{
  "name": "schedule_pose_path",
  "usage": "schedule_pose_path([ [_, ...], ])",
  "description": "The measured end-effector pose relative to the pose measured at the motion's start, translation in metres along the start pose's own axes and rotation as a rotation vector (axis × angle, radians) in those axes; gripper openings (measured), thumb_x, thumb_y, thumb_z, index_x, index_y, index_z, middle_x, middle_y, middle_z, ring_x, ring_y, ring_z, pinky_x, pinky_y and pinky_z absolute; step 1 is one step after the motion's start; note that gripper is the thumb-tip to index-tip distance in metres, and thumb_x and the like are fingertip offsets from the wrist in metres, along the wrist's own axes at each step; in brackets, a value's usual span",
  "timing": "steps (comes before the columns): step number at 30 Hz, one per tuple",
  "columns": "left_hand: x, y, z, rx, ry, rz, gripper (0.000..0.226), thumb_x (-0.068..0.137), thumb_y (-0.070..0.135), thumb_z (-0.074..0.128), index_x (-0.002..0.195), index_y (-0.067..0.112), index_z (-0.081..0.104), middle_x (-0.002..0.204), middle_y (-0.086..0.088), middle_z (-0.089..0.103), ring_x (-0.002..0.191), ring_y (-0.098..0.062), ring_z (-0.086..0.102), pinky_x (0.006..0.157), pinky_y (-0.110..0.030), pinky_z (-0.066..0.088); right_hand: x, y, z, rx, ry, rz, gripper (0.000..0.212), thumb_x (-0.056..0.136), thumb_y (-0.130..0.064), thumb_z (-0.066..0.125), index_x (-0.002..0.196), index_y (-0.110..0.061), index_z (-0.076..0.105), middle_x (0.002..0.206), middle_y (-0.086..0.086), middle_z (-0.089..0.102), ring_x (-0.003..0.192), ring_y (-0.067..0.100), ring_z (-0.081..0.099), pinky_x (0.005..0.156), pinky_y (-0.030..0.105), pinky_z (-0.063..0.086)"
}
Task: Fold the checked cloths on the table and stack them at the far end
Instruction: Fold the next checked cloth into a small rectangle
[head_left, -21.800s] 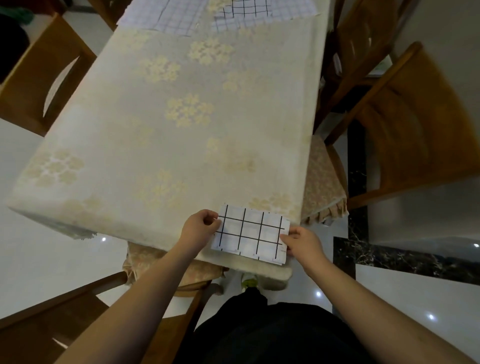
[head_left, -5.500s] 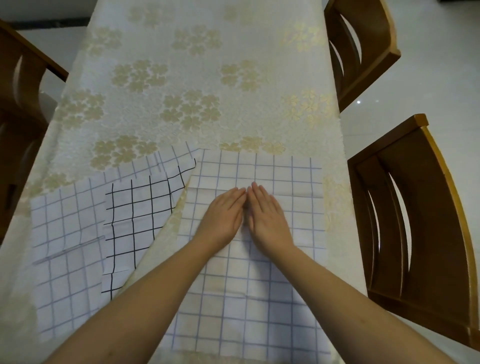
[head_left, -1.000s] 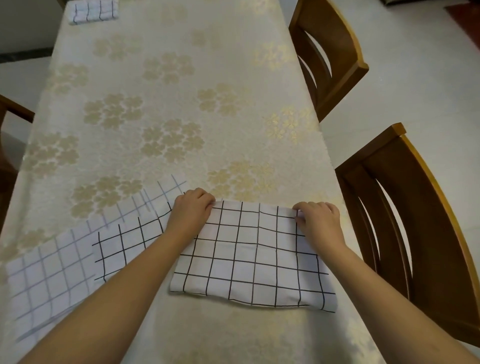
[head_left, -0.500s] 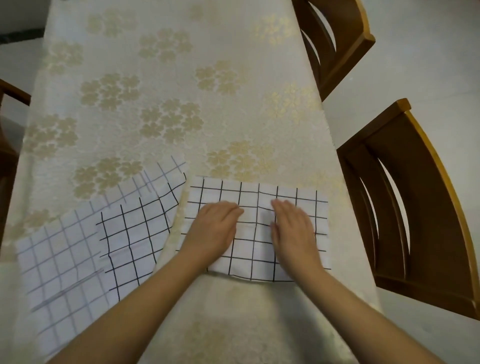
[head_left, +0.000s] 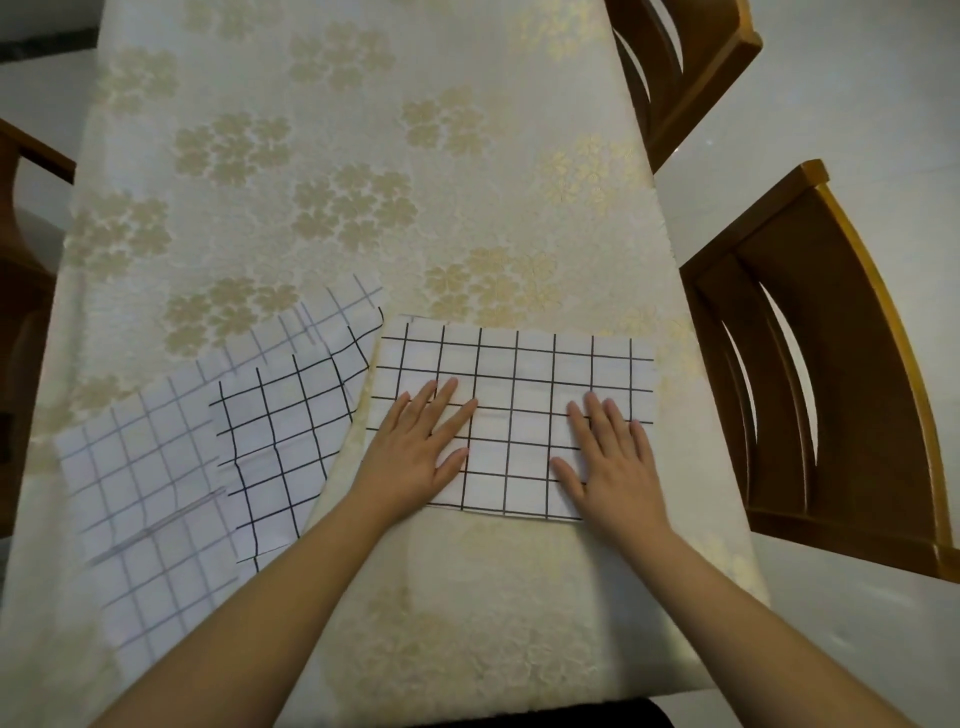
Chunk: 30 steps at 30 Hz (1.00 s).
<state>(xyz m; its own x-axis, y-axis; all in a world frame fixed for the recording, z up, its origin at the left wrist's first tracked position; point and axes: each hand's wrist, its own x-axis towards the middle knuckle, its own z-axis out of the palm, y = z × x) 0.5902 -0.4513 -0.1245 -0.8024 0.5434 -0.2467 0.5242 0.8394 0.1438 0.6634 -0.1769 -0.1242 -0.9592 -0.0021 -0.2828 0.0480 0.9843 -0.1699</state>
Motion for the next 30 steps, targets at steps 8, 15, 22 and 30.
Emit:
schedule_pose_path([
  [8, -0.007, 0.002, -0.011, -0.019, 0.108, -0.031, 0.059, 0.102, 0.044, 0.021, 0.157, 0.022, 0.015, 0.164, -0.001, 0.011, 0.151, -0.016, 0.005, 0.122, -0.040, 0.005, -0.019, 0.021, -0.015, 0.013, 0.077, 0.039, 0.071, 0.097, -0.060, 0.017, 0.157, -0.023, 0.005, 0.164, -0.001, -0.001, 0.151, 0.017, -0.005, 0.121, 0.040, -0.002],
  [15, -0.011, 0.040, 0.001, -0.055, 0.130, 0.033, 0.055, 0.101, 0.034, 0.027, 0.153, 0.015, 0.028, 0.160, -0.004, 0.026, 0.148, -0.020, 0.021, 0.119, -0.041, 0.017, 0.004, -0.054, -0.008, 0.107, 0.098, -0.028, 0.061, 0.101, -0.042, 0.018, 0.156, -0.017, 0.010, 0.164, 0.002, 0.007, 0.151, 0.017, 0.001, 0.120, 0.035, -0.003],
  [22, -0.015, 0.039, 0.018, -0.051, 0.062, -0.074, 0.063, 0.100, 0.049, 0.025, 0.157, 0.024, 0.015, 0.165, 0.002, 0.009, 0.151, -0.016, 0.004, 0.122, -0.043, 0.010, 0.007, -0.077, 0.010, 0.075, 0.079, -0.017, 0.066, 0.098, -0.048, 0.023, 0.156, -0.016, 0.018, 0.163, 0.002, 0.010, 0.150, 0.019, 0.008, 0.119, 0.039, 0.003],
  [30, -0.020, 0.035, 0.012, -0.021, 0.024, -0.104, 0.066, 0.096, 0.061, 0.013, 0.154, 0.039, -0.009, 0.163, 0.009, -0.014, 0.149, -0.016, -0.018, 0.120, -0.052, -0.005, -0.033, -0.023, 0.015, 0.017, 0.021, 0.134, 0.073, 0.096, -0.063, 0.005, 0.153, -0.025, -0.017, 0.160, -0.001, -0.025, 0.146, 0.015, -0.026, 0.120, 0.041, -0.012],
])
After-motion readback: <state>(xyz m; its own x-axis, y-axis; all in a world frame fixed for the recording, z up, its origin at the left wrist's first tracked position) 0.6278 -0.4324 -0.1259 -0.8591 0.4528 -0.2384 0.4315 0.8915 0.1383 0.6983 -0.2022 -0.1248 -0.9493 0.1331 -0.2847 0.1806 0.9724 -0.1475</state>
